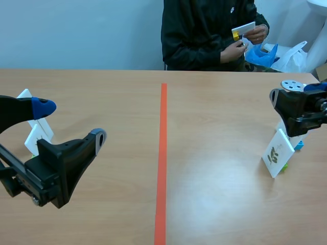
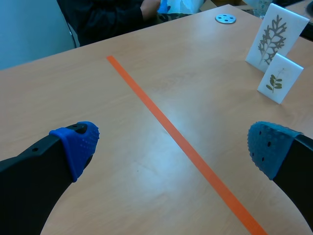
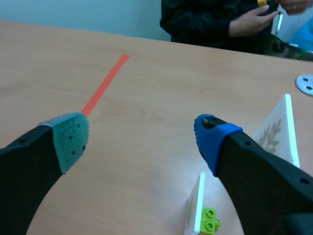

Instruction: Sort the leaf by its shape. The table is split by an orange tape line. A compound leaf with several leaflets goes to the left side, a simple leaf with one blade goes to the right side. Return to the home posture when a red brick is placed on the table.

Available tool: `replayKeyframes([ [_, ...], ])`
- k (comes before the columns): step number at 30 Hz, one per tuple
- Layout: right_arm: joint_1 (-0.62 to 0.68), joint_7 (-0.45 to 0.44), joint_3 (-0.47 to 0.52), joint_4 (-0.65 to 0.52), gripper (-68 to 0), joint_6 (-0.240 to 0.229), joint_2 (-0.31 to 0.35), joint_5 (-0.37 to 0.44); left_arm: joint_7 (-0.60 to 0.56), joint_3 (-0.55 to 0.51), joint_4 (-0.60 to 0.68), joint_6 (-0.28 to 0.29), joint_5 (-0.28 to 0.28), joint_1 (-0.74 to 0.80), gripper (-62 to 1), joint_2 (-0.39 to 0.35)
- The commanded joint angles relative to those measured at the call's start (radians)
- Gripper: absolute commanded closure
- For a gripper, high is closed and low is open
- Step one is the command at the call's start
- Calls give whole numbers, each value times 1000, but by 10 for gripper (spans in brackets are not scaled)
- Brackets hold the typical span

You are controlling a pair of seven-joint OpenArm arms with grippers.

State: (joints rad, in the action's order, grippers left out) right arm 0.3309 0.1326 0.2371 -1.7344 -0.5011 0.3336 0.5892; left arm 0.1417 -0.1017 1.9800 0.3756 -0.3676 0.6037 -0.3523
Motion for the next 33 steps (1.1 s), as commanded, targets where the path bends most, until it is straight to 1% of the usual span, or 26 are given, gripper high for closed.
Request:
replayKeyframes([
  [1,19,-14,10,-26,-515,-21,27,11,-17,-5,2,2,-7,-3,-623,2],
  [4,68,-11,11,-71,-629,-43,41,15,-17,-5,2,2,-7,-3,-623,2],
  [6,97,10,11,-95,-679,-50,43,31,-17,-5,2,2,-7,-3,-623,2],
  [12,173,42,11,-166,-679,-50,43,33,-17,-5,2,6,-10,-3,-623,2],
  [17,207,68,11,-212,-679,-46,39,32,-15,-5,2,8,-11,-3,-623,2],
  [22,218,87,2,-220,-679,-43,37,32,-10,-5,2,10,-11,-3,-623,2],
  [33,217,86,-60,-231,-679,-39,37,32,-10,-5,2,10,-11,-3,-623,2],
])
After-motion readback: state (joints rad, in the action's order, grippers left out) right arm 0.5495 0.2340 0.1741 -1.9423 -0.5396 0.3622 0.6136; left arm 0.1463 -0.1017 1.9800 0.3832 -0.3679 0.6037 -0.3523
